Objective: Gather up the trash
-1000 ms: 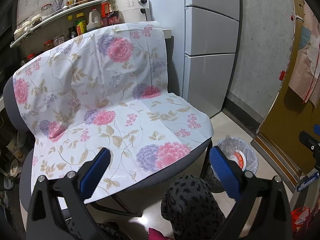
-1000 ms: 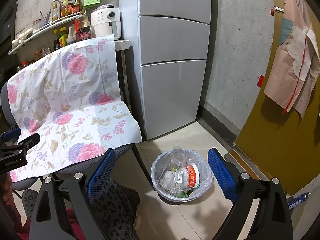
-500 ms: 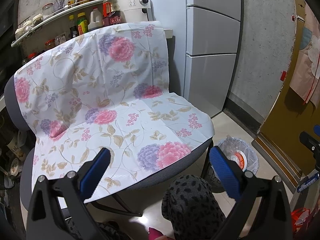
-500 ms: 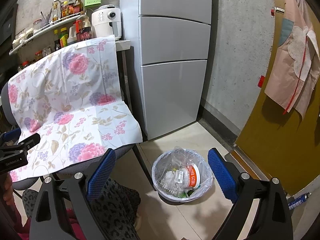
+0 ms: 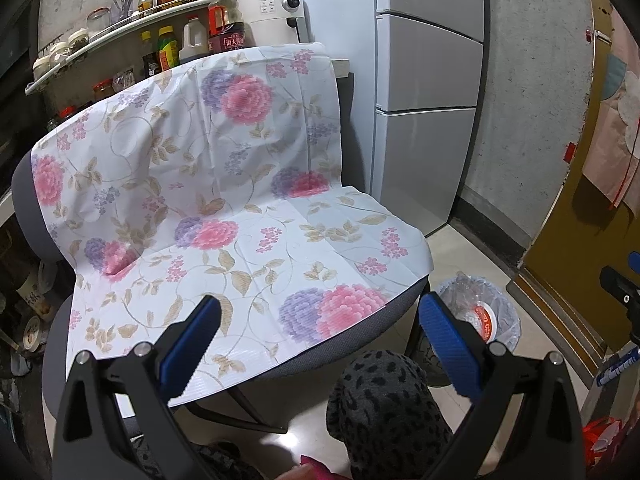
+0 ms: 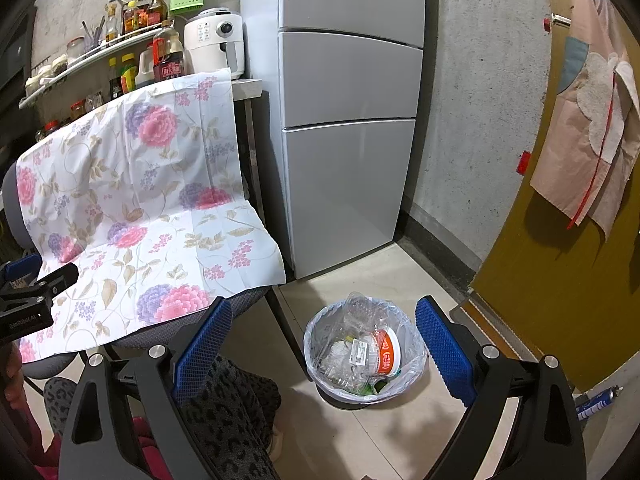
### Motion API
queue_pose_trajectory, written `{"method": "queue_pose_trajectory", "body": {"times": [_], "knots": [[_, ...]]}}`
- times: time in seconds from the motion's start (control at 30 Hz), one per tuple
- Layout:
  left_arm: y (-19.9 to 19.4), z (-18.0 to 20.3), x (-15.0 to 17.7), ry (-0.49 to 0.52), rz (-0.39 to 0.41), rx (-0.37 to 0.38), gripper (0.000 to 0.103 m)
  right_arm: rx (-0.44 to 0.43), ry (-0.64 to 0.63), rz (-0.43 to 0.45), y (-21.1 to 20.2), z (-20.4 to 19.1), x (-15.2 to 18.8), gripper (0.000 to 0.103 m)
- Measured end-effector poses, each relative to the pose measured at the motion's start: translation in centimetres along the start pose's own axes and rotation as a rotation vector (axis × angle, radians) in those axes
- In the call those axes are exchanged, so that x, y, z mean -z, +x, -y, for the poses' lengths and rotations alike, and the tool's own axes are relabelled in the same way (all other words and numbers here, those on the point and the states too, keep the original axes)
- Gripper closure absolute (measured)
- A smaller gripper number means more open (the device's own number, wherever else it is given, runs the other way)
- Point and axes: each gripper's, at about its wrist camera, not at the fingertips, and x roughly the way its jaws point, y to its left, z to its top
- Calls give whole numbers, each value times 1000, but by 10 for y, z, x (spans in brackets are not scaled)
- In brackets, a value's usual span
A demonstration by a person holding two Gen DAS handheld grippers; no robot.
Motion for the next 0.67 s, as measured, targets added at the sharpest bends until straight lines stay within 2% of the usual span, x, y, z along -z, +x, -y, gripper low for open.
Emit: {"method": "queue_pose_trajectory", "body": {"times": [0.27,0.4,0.57,0.67], "knots": [[0,0,-1,13,37,-36,6,-5,3,-5,1,-2,1,10],[5,-10,-2,-3,44,-33,6,-31,-15,-34,15,-13,1,10],[37,-36,7,-60,-57,-16,6,-85,-60,-77,53,-38,-6,10],[66,-69,20,-127,-134,-40,6,-145,-105,-113,90,-67,-14,10]]}}
